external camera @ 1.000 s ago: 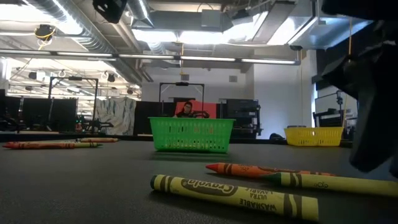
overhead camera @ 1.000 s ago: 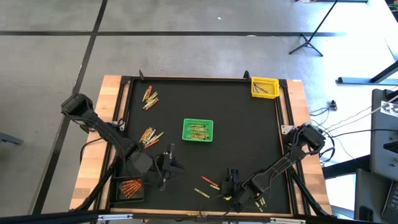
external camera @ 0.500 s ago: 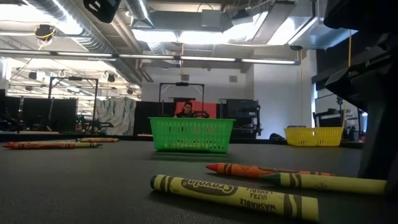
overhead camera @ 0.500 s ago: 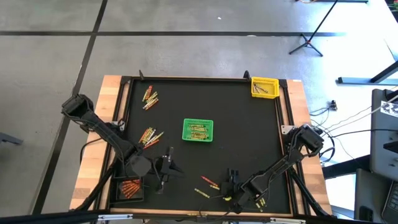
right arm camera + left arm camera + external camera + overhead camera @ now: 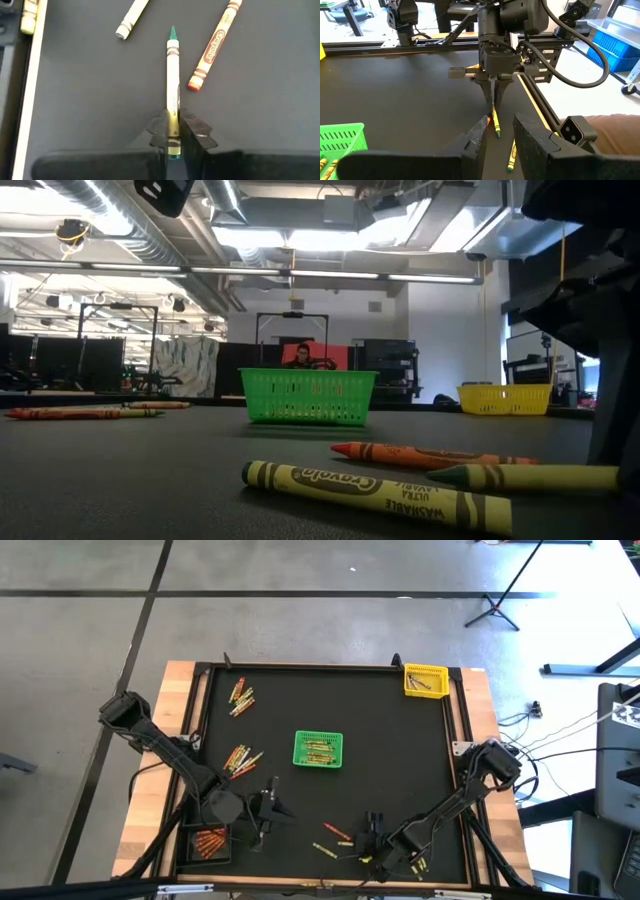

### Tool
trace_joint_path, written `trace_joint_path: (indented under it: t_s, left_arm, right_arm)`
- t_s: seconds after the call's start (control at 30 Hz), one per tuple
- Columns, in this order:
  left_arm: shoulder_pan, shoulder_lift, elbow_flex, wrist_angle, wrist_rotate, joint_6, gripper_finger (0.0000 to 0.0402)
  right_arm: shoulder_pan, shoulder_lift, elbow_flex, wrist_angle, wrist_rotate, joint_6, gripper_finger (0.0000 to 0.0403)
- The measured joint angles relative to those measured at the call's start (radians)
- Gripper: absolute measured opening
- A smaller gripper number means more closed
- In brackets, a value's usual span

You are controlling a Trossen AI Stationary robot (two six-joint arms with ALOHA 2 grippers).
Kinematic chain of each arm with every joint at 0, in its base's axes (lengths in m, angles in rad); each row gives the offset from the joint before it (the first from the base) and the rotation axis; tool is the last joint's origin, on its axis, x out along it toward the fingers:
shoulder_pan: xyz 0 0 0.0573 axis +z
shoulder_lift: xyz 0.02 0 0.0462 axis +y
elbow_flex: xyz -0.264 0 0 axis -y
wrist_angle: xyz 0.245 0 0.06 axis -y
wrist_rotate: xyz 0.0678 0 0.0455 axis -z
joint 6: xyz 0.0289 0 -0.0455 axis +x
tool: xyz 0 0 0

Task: Sort crayons
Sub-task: Put the green crayon into the green bin

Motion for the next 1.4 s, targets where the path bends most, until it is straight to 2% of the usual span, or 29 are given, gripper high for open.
trace_joint_path:
  t_s: [0.2, 0.47, 0.73, 0.97, 1.23, 1.4]
  left_arm:
    - [0.000, 0.000, 0.000, 0.000, 0.000, 0.000, 0.0080]
    - [0.001, 0.000, 0.000, -0.002, -0.021, 0.008, 0.0080]
    - [0.027, -0.001, 0.000, -0.011, -0.031, 0.086, 0.0080]
    - [0.039, -0.001, 0.000, -0.034, -0.013, 0.092, 0.0080]
    - [0.034, -0.001, 0.000, -0.047, 0.008, 0.170, 0.0080]
    - [0.034, -0.001, 0.000, -0.046, 0.007, 0.180, 0.0080]
  right_arm:
    - [-0.013, -0.059, 0.053, -0.033, 0.004, -0.112, 0.0017]
    - [-0.093, -0.099, 0.153, -0.184, 0.054, -0.257, 0.0020]
    - [-0.253, -0.098, 0.185, -0.230, 0.074, -0.458, 0.0021]
    - [-0.401, -0.098, 0.185, -0.216, 0.074, -0.559, 0.0021]
    - [-0.550, -0.098, 0.185, -0.214, 0.034, -0.618, 0.0021]
    - [-0.646, -0.088, 0.185, -0.176, -0.073, -0.660, 0.0021]
